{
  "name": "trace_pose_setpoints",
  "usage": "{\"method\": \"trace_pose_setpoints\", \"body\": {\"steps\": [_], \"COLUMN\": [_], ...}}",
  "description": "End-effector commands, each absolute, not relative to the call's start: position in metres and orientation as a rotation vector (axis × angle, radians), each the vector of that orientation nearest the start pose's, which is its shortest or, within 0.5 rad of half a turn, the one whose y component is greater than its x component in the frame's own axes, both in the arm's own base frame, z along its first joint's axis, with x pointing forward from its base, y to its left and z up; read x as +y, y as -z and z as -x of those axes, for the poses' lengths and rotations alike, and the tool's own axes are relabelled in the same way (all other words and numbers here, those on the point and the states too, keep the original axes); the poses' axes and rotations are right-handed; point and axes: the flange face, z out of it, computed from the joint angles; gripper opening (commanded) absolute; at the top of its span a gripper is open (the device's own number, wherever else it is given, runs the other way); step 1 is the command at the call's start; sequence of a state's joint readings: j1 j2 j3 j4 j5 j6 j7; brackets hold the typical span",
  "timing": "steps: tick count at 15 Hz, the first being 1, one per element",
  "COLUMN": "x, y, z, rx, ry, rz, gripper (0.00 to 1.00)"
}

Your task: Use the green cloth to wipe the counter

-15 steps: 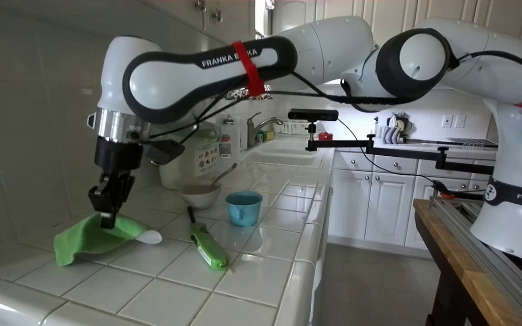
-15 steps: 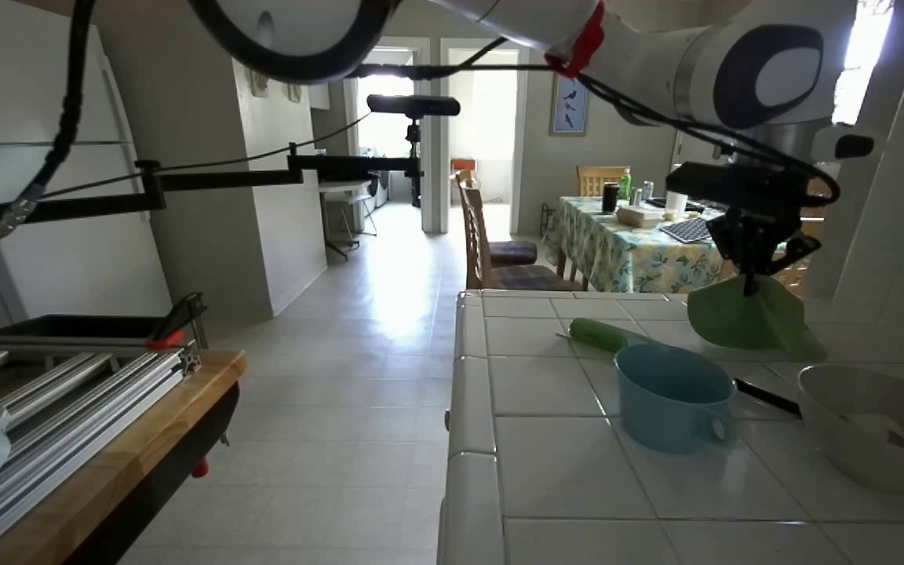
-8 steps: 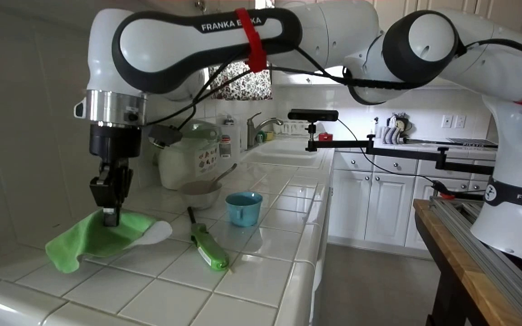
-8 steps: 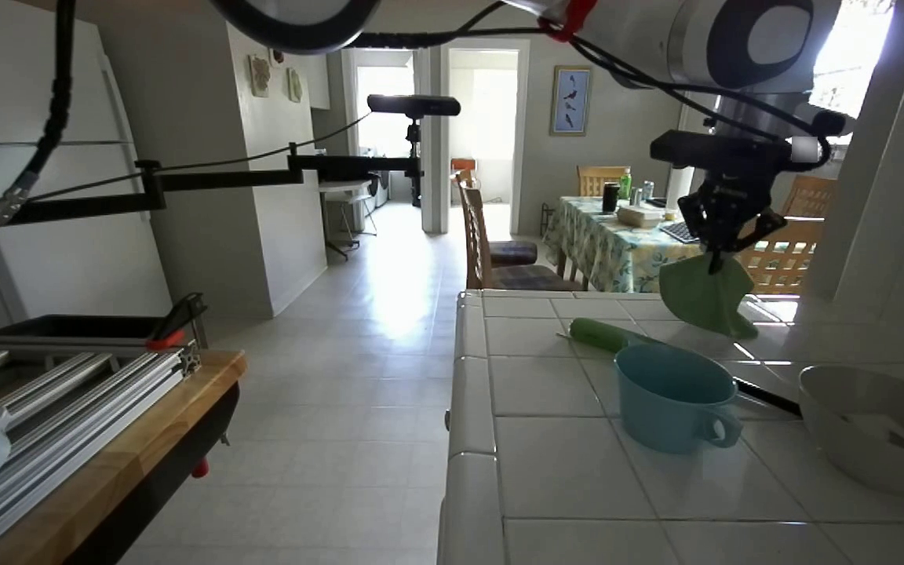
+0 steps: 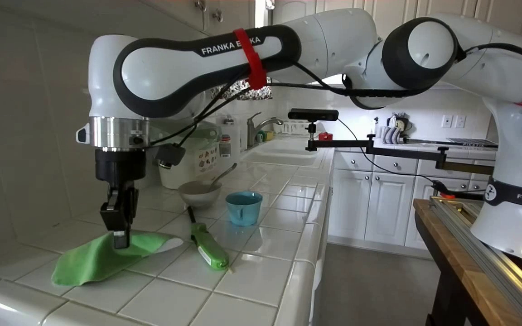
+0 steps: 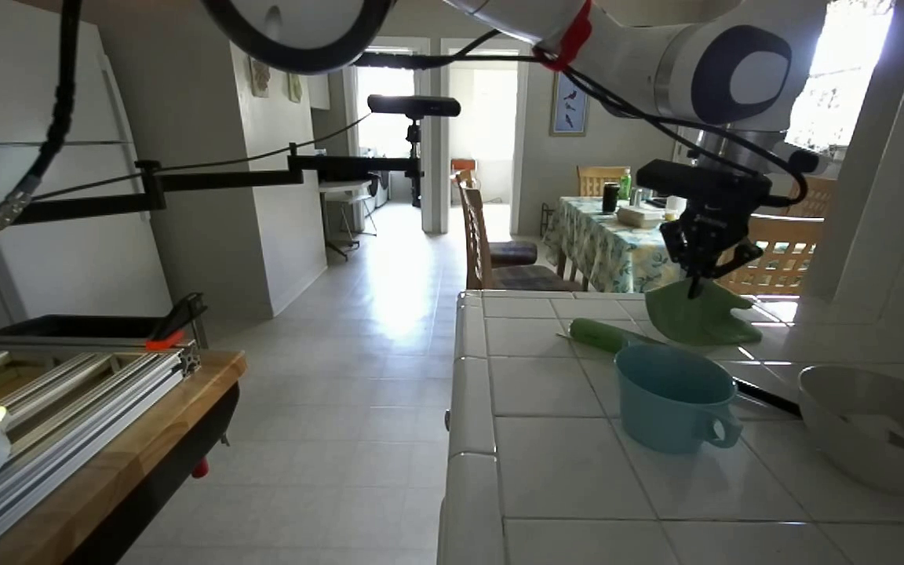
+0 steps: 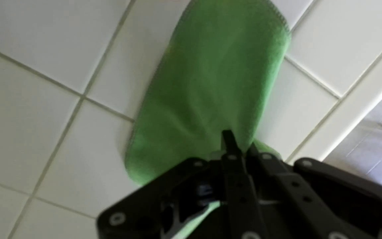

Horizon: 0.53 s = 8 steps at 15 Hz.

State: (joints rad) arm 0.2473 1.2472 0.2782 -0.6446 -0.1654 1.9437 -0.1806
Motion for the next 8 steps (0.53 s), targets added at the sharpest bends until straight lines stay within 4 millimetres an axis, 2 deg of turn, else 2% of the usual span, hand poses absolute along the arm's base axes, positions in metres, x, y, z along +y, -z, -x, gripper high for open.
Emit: {"method": "trace_pose_setpoints", "body": {"steps": [1,8], "x": [0.2952,0.2967], "y": [-0.2283,-0.2287], "z": [-0.7525,-0.7471], "rx": [-0.933,-0.953], "ry": [0.071,0.022], "rz": [2.897,2.909], "gripper": [0.01,0.01]}}
